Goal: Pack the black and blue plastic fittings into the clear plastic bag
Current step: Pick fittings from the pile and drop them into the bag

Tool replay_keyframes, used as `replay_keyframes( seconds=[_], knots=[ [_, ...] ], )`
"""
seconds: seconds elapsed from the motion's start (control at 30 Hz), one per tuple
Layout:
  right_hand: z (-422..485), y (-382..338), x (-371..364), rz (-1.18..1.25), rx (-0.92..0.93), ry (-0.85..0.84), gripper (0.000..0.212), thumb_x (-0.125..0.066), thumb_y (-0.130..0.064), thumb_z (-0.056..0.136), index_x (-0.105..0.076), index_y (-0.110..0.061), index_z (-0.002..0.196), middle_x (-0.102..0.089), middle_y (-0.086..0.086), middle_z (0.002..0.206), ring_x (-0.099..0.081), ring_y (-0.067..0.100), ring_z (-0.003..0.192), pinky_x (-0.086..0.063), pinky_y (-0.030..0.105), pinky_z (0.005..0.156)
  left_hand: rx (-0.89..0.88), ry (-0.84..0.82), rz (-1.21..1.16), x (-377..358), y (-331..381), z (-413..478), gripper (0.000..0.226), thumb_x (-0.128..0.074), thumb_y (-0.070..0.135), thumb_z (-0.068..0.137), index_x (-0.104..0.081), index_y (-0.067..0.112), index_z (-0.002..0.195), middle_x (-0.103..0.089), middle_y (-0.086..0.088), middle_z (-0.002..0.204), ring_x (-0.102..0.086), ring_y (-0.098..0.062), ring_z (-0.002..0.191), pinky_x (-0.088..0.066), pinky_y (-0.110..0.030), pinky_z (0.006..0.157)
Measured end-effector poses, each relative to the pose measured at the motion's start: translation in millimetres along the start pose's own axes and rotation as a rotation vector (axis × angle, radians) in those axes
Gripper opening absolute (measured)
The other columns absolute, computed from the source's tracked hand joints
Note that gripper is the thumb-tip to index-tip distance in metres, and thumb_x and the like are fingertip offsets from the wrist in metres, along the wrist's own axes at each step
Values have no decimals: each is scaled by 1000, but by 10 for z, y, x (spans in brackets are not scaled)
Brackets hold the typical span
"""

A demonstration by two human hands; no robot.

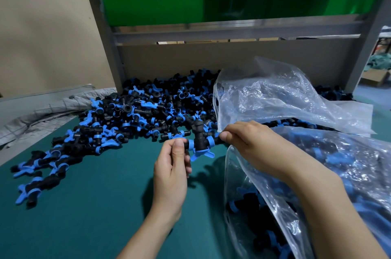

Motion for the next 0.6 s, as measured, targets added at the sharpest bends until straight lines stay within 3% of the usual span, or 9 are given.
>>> replay_keyframes(
  seconds=[0.13,0.2,0.27,0.33,0.47,0.6],
  knots=[
    [25,-10,-8,3,8,10,39,-34,-42,105,-34,-33,67,-42,-11,72,-49,25,87,-34,36,75,-2,11,7,18,-5,9,28,-43,49,94,-64,33,86,-54,12,63,-51,-9,58,-45,-20,52],
    [26,-9,-11,0,9,8,34,-35,-42,105,-44,-32,74,-48,-11,79,-51,25,92,-37,36,79,2,0,-1,13,-4,10,26,-44,48,94,-64,33,86,-54,11,64,-51,-10,58,-44,-21,52],
    [17,7,-12,21,-7,0,28,-39,-43,104,-62,-28,97,-60,-7,97,-54,23,100,-40,37,87,4,-17,-24,0,0,10,22,-46,46,94,-65,34,91,-53,11,67,-51,-9,59,-44,-22,50],
    [8,20,-3,39,-27,5,26,-44,-42,103,-65,-28,112,-64,-6,111,-54,19,106,-41,36,92,-10,-29,-25,-7,8,9,20,-47,43,96,-65,36,96,-53,11,70,-50,-9,61,-45,-23,50],
    [-5,16,9,70,-33,23,19,-52,-39,101,-65,-31,112,-65,-11,118,-54,15,109,-42,34,93,-75,-39,20,-9,40,-1,17,-46,36,102,-63,36,103,-54,8,72,-47,-14,62,-43,-34,55],
    [-16,22,16,62,-46,25,20,-52,-40,101,-62,-30,114,-64,-13,120,-53,14,110,-42,35,94,-84,-42,41,-5,40,-3,17,-46,35,101,-63,37,105,-56,17,72,-49,-9,65,-43,-28,61]
  ],
)
Point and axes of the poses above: each hand's wrist, its own z-axis towards the middle knuckle, its own x-axis out of the back of the hand, y = z × x, the point moved 8 cm from there along z, towards the middle knuckle
